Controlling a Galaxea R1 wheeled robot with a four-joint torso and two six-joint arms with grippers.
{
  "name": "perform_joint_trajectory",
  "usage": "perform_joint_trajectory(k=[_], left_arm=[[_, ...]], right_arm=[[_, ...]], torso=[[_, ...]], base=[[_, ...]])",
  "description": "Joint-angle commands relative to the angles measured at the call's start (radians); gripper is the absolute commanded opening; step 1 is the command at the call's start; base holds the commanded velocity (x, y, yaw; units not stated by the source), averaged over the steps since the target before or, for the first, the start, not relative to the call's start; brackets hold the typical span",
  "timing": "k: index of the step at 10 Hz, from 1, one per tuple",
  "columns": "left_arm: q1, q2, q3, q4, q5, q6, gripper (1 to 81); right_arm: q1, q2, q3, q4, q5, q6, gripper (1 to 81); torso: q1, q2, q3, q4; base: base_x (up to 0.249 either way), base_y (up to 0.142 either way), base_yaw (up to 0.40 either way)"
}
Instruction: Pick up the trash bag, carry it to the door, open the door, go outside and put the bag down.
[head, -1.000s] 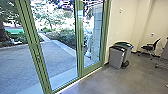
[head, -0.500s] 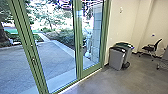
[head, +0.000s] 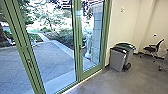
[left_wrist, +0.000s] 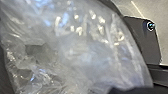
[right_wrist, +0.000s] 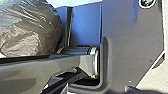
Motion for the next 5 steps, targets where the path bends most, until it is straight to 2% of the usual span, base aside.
perform_joint_trajectory(k=[1, 5], left_arm=[[-0.054, -0.003, 0.002, 0.005, 0.056, 0.005, 1.0], [-0.055, 0.000, 0.002, 0.006, 0.056, 0.005, 1.0]], right_arm=[[0.041, 0.026, 0.014, -0.013, -0.069, -0.020, 81.1], [0.042, 0.026, 0.014, -0.013, -0.069, -0.020, 81.1]], torso=[[0.000, 0.000, 0.000, 0.000], [0.000, 0.000, 0.000, 0.000]], base=[[0.160, -0.070, 0.000], [0.159, -0.077, 0.000]])
